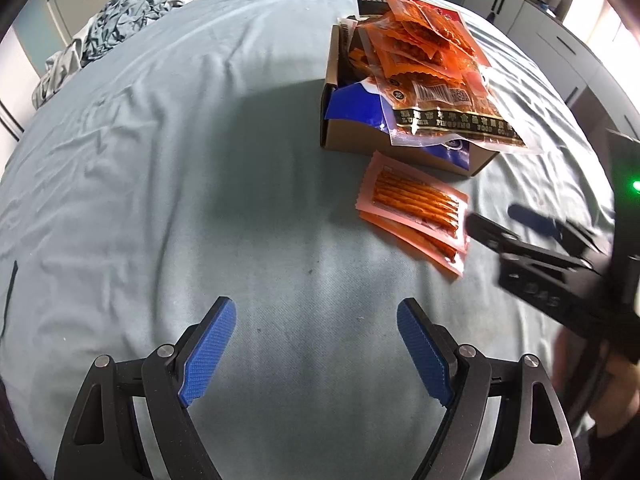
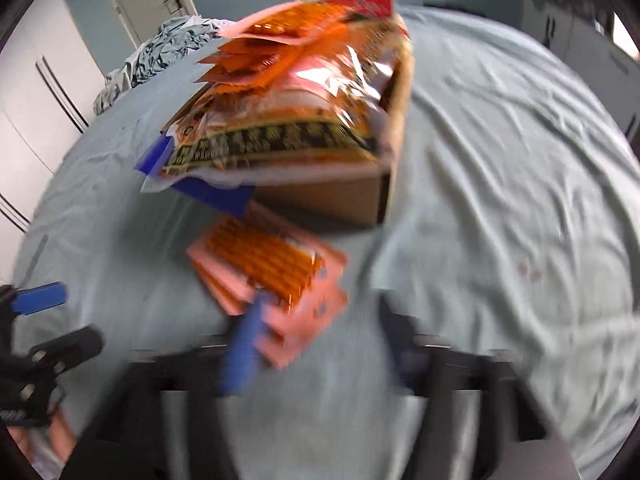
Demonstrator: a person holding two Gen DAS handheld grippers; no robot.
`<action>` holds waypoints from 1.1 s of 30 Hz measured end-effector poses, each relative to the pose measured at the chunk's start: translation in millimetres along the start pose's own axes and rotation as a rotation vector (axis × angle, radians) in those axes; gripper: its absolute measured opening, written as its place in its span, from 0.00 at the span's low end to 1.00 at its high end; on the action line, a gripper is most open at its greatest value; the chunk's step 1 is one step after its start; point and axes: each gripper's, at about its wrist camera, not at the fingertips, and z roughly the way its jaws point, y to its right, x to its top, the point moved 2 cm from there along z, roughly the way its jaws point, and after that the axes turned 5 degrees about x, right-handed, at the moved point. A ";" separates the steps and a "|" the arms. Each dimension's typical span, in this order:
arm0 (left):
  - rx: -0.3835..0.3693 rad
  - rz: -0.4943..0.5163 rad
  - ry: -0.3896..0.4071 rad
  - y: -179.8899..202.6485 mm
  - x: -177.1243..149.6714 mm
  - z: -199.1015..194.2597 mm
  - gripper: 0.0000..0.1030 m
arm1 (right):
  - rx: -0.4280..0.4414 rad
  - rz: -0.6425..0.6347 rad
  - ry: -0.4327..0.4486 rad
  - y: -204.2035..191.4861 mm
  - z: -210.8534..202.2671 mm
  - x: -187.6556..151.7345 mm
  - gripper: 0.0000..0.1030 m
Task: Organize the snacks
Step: 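Move the right tool to the lone orange packet and grasp it, then grasp a pink-edged packet with the left tool while the right tool holds the orange packet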
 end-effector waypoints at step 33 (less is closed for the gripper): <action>-0.008 0.013 -0.060 4.1 -10.2 20.1 0.81 | 0.172 0.072 -0.209 -31.2 -52.7 -30.1 0.04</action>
